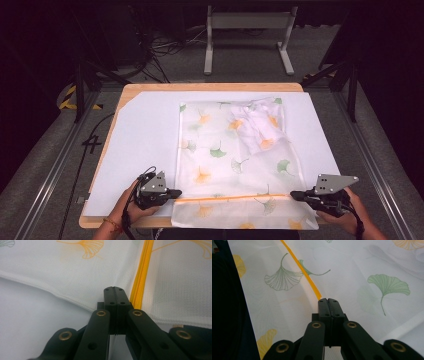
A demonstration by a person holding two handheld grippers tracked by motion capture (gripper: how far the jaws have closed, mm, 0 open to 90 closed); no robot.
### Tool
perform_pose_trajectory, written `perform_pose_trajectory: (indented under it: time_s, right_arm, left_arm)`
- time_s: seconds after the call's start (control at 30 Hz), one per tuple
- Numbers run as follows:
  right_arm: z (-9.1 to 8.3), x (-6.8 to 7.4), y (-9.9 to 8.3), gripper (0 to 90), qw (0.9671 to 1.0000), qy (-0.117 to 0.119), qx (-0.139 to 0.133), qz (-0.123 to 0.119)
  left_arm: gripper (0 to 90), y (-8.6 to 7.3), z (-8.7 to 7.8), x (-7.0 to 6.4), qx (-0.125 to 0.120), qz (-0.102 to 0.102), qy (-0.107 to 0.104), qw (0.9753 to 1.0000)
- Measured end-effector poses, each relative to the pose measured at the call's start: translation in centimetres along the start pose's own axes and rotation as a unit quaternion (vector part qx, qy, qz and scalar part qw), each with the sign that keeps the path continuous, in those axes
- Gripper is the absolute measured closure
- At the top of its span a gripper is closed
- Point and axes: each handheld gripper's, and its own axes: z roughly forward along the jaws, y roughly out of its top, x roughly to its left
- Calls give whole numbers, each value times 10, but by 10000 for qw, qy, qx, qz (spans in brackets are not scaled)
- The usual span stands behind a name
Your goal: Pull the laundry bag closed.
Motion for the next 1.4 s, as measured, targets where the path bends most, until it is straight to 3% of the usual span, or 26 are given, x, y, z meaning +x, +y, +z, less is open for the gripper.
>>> perform_pose_trajectory:
  time_s: [1.4]
  right_arm:
    - [-17,-11,-28,900,9990,-264,30,366]
  left_arm:
    - [900,0,0,0,31,54,8,10000]
